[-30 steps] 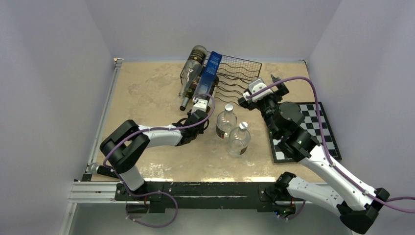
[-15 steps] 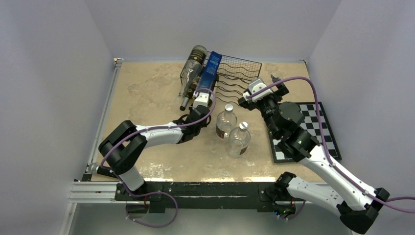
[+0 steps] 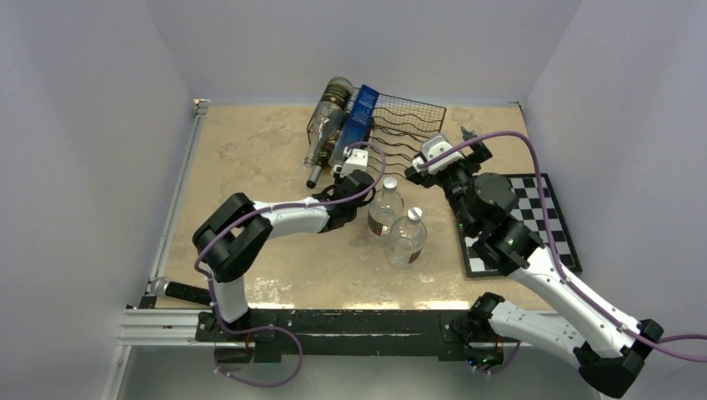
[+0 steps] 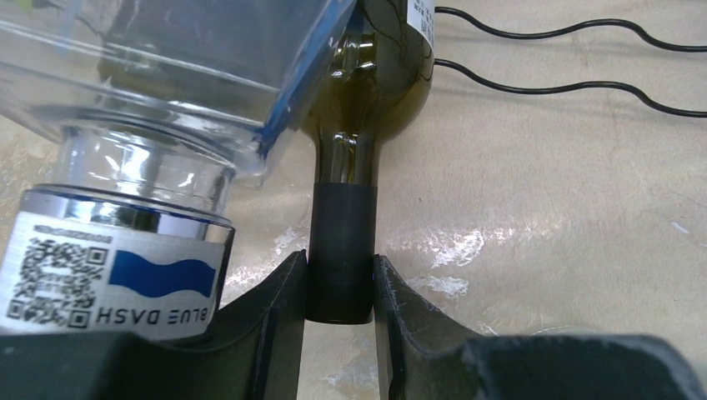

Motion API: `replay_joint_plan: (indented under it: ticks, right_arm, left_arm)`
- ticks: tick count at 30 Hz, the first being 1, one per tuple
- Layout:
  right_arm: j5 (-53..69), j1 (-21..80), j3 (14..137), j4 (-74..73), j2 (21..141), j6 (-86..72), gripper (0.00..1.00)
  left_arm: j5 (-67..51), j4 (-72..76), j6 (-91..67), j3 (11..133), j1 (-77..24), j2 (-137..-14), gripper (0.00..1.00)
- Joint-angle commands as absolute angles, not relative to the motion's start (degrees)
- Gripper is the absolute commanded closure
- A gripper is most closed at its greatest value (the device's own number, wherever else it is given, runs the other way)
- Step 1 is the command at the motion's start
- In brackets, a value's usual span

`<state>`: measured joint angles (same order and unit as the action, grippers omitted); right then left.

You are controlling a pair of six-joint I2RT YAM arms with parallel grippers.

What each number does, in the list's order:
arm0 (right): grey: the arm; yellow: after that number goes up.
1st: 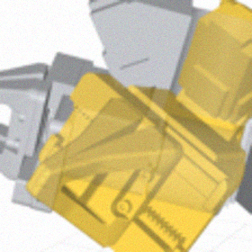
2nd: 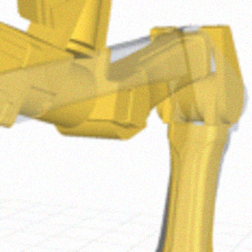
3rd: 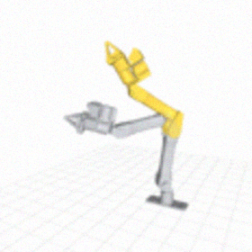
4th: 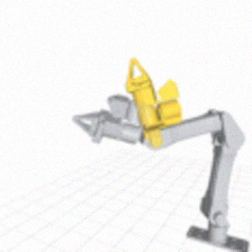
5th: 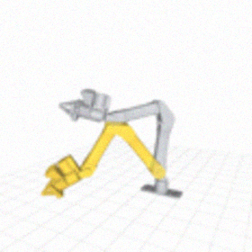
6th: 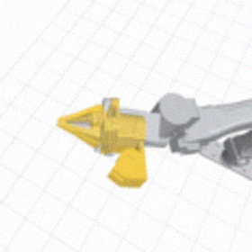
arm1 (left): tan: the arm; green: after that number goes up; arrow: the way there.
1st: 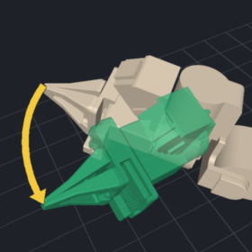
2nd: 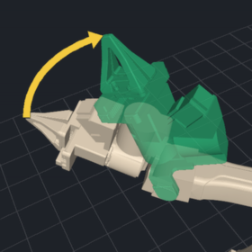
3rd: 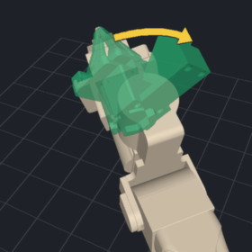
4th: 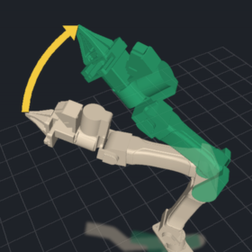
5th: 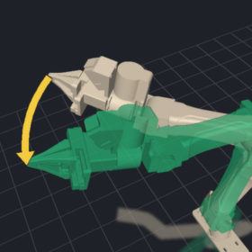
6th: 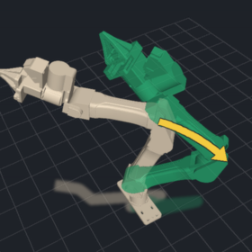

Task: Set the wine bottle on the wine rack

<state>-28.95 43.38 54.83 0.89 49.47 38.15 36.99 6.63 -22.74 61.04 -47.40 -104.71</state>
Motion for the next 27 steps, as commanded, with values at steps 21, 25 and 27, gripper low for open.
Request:
replay_joint_plan:
  ticks: [21, 25, 27]
  right_arm:
    - [-28.6, 43.2, 55.8, 3.1, 50.3, 37.7, 0.02]
    - [-28.7, 43.1, 55.8, 3.4, 50.5, 37.6, 0.02]
    - [-28.7, 43.2, 55.8, 3.4, 50.6, 37.5, 0.02]
  left_arm:
    - [40.0, 6.8, -26.0, 61.9, -47.3, -100.9, 0.37]
    - [38.2, 8.3, -25.7, 59.2, -47.3, -98.6, 0.31]
    - [37.7, 8.4, -25.7, 58.3, -47.3, -97.7, 0.31]
